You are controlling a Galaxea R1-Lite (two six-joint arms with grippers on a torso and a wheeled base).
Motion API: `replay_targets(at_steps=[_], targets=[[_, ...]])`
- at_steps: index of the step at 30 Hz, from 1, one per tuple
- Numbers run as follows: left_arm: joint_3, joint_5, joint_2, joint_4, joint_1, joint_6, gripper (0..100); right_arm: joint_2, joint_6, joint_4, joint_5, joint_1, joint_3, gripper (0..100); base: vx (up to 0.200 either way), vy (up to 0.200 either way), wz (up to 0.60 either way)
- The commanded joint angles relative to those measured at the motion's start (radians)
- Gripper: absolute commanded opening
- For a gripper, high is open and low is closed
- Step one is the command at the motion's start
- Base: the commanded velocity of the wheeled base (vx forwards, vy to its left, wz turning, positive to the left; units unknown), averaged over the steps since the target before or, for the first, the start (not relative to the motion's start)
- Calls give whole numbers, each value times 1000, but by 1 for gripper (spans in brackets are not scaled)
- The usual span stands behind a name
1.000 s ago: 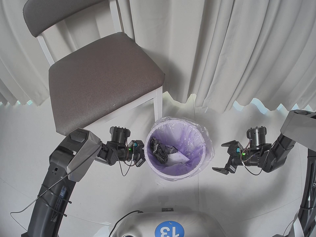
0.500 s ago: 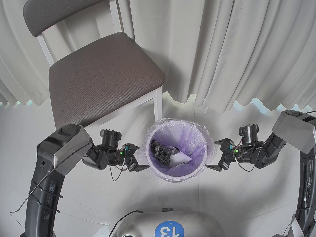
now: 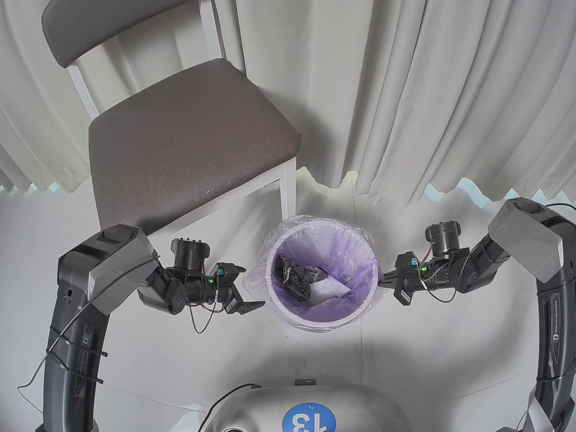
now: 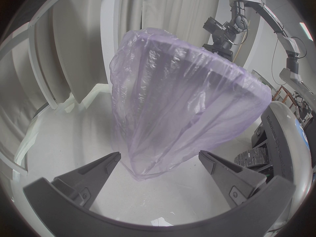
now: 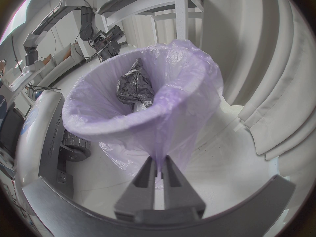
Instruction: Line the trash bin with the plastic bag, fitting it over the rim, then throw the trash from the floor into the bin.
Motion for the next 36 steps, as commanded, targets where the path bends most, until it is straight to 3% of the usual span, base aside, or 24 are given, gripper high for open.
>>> replay_targets(at_steps=[1,8,14,18,19,25,31,36], targets=[[-52,1,38,8,0,0,100,55,3,24,0,-17,-72,0,0,0,0],[-98,1,44,77,-6,-1,100,122,8,54,-1,-20,-133,0,0,0,0],[-190,1,57,212,-10,0,100,125,4,155,-1,-21,-176,0,0,0,0],[-201,3,61,206,-13,0,100,114,3,153,-1,-21,-169,0,0,0,0],[-200,1,60,206,-13,0,100,114,3,155,0,-21,-164,100,0,0,0],[-152,0,18,174,-4,-3,100,61,15,150,66,-21,-129,100,0,0,0],[58,-31,-75,54,7,-3,100,-99,28,93,123,-44,72,100,0,0,0],[175,-35,-124,-47,-3,-8,100,-211,32,0,128,-78,229,100,0,0,0]])
